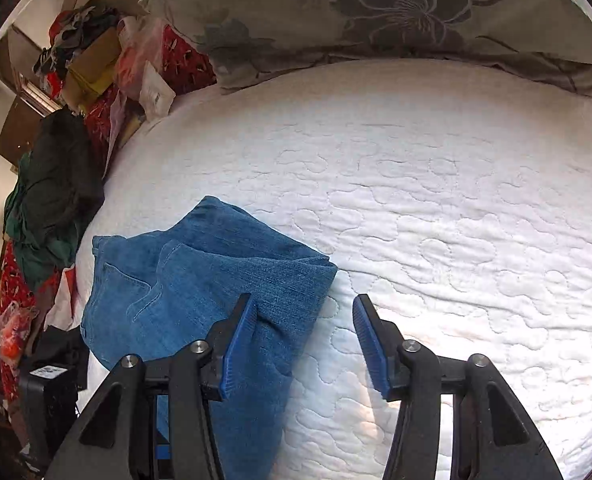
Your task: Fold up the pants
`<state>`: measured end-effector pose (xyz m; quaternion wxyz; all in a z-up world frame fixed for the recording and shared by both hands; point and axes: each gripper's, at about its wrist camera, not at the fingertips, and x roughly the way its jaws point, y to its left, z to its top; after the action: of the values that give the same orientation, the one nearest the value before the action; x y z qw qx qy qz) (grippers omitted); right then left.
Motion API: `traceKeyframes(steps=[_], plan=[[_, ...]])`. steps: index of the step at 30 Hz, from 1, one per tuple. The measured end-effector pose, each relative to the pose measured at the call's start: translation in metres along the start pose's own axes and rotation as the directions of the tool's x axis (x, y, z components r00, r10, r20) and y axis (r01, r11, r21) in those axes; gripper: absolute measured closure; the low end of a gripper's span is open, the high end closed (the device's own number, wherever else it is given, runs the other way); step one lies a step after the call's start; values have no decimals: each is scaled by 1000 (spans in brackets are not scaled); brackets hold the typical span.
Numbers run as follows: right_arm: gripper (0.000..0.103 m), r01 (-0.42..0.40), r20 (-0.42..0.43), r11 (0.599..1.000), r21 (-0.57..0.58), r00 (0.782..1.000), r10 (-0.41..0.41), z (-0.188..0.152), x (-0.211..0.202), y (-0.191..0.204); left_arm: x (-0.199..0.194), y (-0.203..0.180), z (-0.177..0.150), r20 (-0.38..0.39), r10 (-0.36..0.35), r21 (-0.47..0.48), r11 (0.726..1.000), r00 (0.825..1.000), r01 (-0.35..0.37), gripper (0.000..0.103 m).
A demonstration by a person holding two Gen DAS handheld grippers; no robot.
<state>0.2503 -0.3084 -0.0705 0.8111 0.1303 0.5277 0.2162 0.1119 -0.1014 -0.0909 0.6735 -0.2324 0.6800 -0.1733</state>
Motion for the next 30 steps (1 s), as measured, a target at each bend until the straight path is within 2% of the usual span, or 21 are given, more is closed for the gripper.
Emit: traceKeyframes(steps=[1, 3, 5, 7, 8, 10, 11, 13, 15, 17, 19, 20, 22, 26, 29, 30], plan=[[103, 22, 21, 1000, -19, 1000, -22, 3, 3, 1, 7, 3, 1, -8, 8, -12, 1000, 1000, -8, 51], [102, 142, 11, 990, 5, 990, -142, 12, 18, -10, 13, 11, 2, 5, -2, -38, 999, 1000, 2, 51], [101, 164, -54, 985, 50, 985, -161, 16, 32, -25, 7, 13, 1, -9, -21, -40, 999, 1000, 21, 51], [96, 110, 8, 992, 58, 994, -111, 18, 17, -24, -8, 20, -4, -45, -79, -43, 996, 996, 77, 51], [95, 71, 43, 996, 60, 996, -73, 19, 4, -22, -20, 27, -7, -35, -107, -50, 993, 994, 105, 51], [92, -17, 66, 999, 29, 998, 15, 19, -14, -13, -49, 40, -12, 24, -128, -56, 990, 992, 129, 51], [86, -38, 70, 999, 3, 997, 38, 18, -20, -6, -61, 47, -11, 57, -143, -73, 987, 988, 147, 51], [82, -93, 54, 995, -47, 994, 95, 15, -22, 11, -75, 54, -5, 111, -215, -111, 968, 970, 227, 51], [82, -118, 32, 988, -97, 992, 122, 13, -13, 31, -80, 59, 8, 149, -218, -123, 964, 965, 237, 51], [82, -59, -2, 992, -116, 998, 60, 9, 7, 40, -72, 59, 26, 141, -167, -133, 973, 976, 186, 51], [85, 28, -80, 995, -99, 996, -36, 3, 38, 38, -50, 67, 35, 102, -118, -163, 977, 988, 134, 51], [85, 54, -106, 995, -89, 992, -63, -2, 50, 36, -40, 77, 36, 81, -125, -185, 973, 989, 138, 53], [84, 69, -66, 994, -83, 995, -74, -4, 47, 38, -41, 88, 29, 104, -188, -206, 957, 977, 206, 53], [79, 67, -56, 995, -70, 996, -71, 2, 29, 54, -66, 103, 14, 96, -201, -177, 960, 975, 216, 53], [70, 26, -37, 995, -101, 999, -30, 10, 15, 79, -89, 114, -3, 162, -218, -163, 956, 962, 244, 53], [67, 8, -37, 994, -111, 999, -12, 13, 13, 89, -102, 128, -9, 194, -218, -176, 951, 956, 253, 53]])
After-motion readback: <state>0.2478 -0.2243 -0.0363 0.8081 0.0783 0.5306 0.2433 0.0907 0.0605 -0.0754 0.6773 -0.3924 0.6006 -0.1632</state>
